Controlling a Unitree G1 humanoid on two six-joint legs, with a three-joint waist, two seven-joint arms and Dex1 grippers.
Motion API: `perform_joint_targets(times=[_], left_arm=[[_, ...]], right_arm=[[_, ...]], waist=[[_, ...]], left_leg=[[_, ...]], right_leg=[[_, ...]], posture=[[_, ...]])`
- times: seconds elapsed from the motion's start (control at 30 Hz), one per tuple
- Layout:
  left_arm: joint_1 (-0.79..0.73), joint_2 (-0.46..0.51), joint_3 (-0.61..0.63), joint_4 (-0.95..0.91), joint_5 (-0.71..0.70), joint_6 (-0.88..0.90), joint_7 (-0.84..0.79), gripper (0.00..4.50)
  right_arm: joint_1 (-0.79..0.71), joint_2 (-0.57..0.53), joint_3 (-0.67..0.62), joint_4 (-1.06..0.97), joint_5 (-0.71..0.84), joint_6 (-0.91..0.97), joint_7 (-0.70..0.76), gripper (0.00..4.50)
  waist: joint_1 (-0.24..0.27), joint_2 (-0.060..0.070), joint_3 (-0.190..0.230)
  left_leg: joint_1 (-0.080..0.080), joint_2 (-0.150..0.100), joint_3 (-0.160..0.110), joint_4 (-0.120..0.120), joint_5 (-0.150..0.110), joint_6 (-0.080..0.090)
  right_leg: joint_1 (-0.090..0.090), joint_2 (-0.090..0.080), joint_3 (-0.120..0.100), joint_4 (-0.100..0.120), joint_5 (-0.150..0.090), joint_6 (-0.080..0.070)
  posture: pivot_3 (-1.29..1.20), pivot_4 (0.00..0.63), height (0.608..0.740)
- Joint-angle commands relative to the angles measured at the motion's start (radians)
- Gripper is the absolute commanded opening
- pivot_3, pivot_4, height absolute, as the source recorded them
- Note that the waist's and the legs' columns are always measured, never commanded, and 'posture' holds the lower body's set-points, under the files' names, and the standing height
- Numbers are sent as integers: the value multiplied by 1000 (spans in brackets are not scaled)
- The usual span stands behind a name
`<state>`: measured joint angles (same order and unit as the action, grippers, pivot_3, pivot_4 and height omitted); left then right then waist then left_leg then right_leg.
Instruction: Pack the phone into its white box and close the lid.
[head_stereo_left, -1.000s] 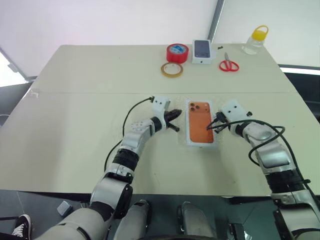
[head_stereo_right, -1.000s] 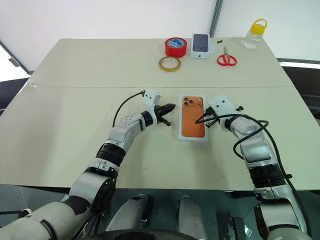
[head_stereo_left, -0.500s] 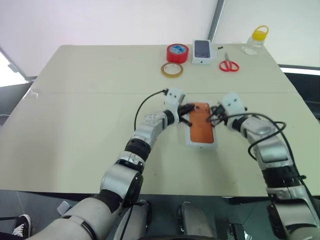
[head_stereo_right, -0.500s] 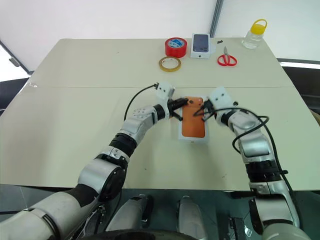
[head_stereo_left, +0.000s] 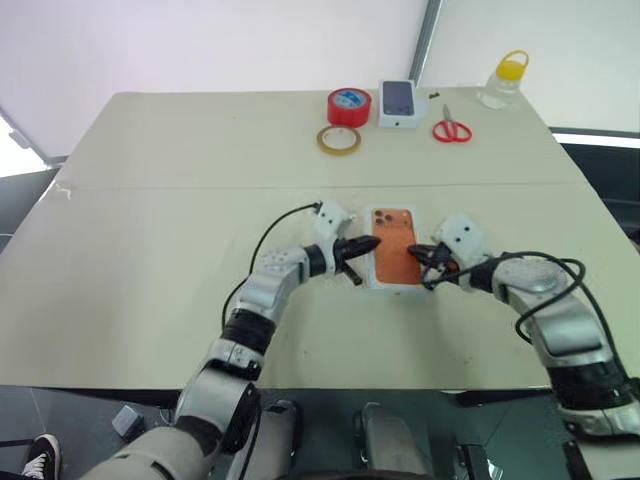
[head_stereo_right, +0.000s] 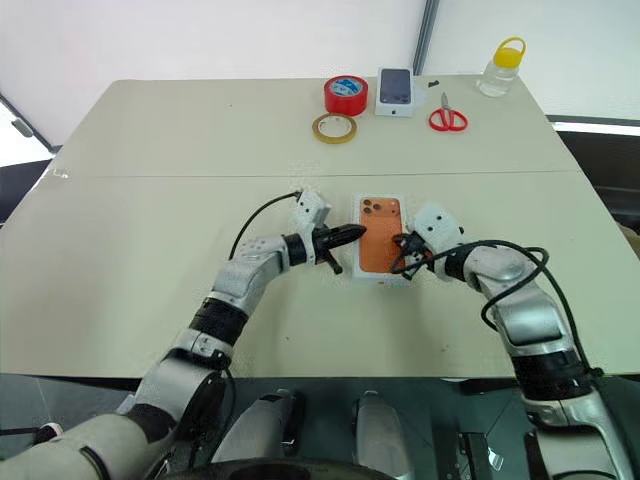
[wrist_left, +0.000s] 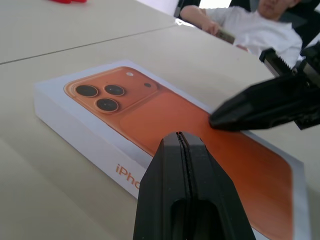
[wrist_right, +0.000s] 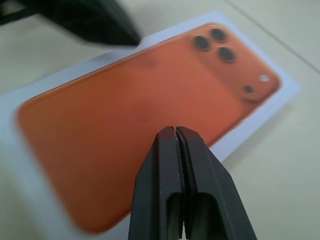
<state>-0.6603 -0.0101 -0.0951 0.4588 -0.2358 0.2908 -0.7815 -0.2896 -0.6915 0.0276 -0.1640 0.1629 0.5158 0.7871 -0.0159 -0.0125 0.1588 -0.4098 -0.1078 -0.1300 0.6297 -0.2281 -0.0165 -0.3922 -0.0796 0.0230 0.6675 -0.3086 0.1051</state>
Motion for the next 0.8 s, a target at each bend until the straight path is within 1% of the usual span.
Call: perform_joint_targets(times=[0.03,0.07,0.13,0.23,0.27,0.3,0.37,0.43,0.47,0.63,0.73,0.8], left_arm=[[-18,41,85,-115,-93,22,-14,553],[-12,66,95,-152,-111,42,-27,941],[-5,113,112,-206,-119,49,-25,1882],[21,215,129,-269,-103,29,-30,3438],[45,263,146,-285,-105,33,-39,3898],[74,307,167,-300,-113,38,-51,4329],[119,366,186,-325,-128,43,-67,4329],[199,445,218,-370,-123,9,-89,4329],[237,482,245,-396,-137,27,-92,4329],[379,606,322,-471,-173,48,-119,4329],[430,652,344,-481,-172,50,-125,4329],[457,701,353,-466,-143,25,-130,4329]], right_arm=[[-50,24,-105,-19,121,69,7,634],[-62,33,-128,-18,157,84,12,997],[-72,34,-132,-16,170,74,17,1989],[-81,42,-148,-2,229,97,47,3610],[-71,35,-154,1,239,87,63,4087],[-63,28,-164,4,245,76,71,4471],[-55,18,-183,9,259,72,77,4471],[-12,-20,-201,-1,254,24,119,4471],[17,-38,-221,-3,257,-7,147,4471],[132,-117,-291,34,265,-142,270,4471],[138,-137,-290,60,254,-183,292,4471],[120,-144,-284,91,240,-215,294,4471]], waist=[[-4,0,0],[-4,0,0],[-3,0,0],[1,0,0],[2,0,0],[1,0,0],[1,0,0],[3,1,0],[4,1,0],[7,1,0],[3,1,0],[-1,1,0]], left_leg=[[0,0,0,0,0,0],[0,0,0,0,0,0],[0,1,0,-1,0,0],[0,1,0,-1,2,-3],[0,1,0,-1,2,-3],[0,0,0,-1,1,-3],[0,0,0,-1,1,-2],[0,0,0,-1,1,-2],[0,0,0,-1,0,0],[0,0,0,-1,-1,2],[0,0,0,-1,-2,2],[1,1,0,-2,-2,2]], right_leg=[[0,0,0,0,0,0],[0,0,0,0,0,0],[-1,0,0,0,0,0],[0,0,0,0,0,0],[0,0,0,-1,0,0],[0,0,0,-1,0,0],[0,0,0,-1,0,0],[-1,0,0,-1,0,0],[-1,-1,0,-1,0,0],[1,-1,0,-2,0,0],[1,-2,0,-2,0,0],[1,-1,0,-2,0,0]], posture=[[0,150,740],[0,150,740],[0,150,740],[0,150,740],[0,150,740],[0,150,740],[0,150,740],[0,150,740],[0,150,740],[0,150,740],[0,150,740],[0,150,740]])
